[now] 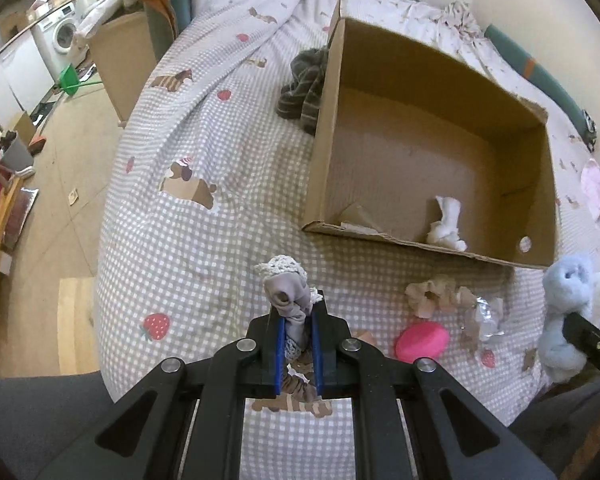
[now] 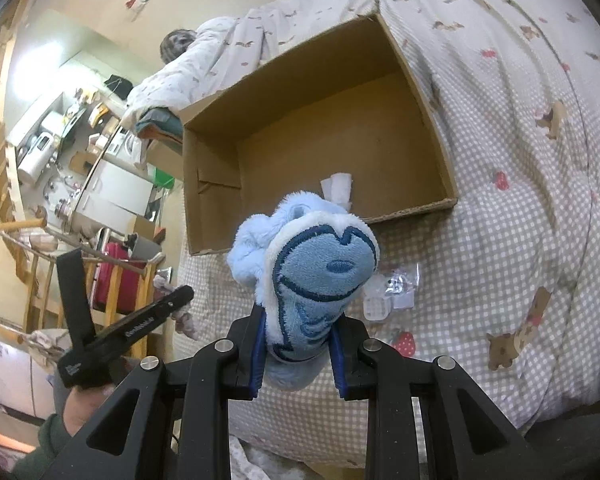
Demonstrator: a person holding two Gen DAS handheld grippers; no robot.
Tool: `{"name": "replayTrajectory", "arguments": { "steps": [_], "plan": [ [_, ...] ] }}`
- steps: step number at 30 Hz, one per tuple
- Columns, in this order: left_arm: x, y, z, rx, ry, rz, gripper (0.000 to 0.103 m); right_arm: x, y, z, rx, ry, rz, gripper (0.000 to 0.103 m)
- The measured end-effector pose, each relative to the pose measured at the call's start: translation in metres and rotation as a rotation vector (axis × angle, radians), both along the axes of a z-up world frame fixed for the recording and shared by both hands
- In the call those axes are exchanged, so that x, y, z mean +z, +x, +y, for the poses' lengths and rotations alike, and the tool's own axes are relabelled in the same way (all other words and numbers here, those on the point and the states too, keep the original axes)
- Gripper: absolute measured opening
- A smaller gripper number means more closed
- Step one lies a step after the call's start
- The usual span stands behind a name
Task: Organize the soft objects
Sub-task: 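Carry the blue plush toy and lace cloth over the box with both grippers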
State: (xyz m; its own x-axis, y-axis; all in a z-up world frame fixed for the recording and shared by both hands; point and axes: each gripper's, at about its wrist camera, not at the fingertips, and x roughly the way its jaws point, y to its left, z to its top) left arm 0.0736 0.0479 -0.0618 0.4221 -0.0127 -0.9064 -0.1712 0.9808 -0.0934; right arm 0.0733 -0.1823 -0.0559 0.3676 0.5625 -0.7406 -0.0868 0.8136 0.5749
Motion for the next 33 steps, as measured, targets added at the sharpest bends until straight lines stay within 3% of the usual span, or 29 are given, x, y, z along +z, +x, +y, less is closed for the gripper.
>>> {"name": "replayTrajectory", "arguments": {
  "steps": [5, 9, 15, 21, 33],
  "plan": [
    [0.027, -0.009, -0.004, 0.005, -0.034, -0.073, 0.010, 0.017, -0.007, -0.004, 0.003, 0.001, -0.067, 0.029],
    [0.058, -0.009, -0.019, -0.044, 0.000, -0.145, 0.010, 0.034, -0.010, -0.011, -0.010, 0.020, -0.125, 0.029],
    [0.096, 0.005, -0.033, -0.096, 0.003, -0.202, 0.010, 0.060, -0.001, -0.021, -0.024, 0.068, -0.184, 0.029],
    [0.122, 0.026, -0.047, -0.145, 0.010, -0.253, 0.010, 0.084, 0.017, -0.019, -0.010, 0.055, -0.241, 0.029],
    [0.112, 0.084, -0.053, -0.173, 0.014, -0.265, 0.010, 0.076, 0.073, -0.008, 0.011, -0.006, -0.258, 0.029]
  ]
}}
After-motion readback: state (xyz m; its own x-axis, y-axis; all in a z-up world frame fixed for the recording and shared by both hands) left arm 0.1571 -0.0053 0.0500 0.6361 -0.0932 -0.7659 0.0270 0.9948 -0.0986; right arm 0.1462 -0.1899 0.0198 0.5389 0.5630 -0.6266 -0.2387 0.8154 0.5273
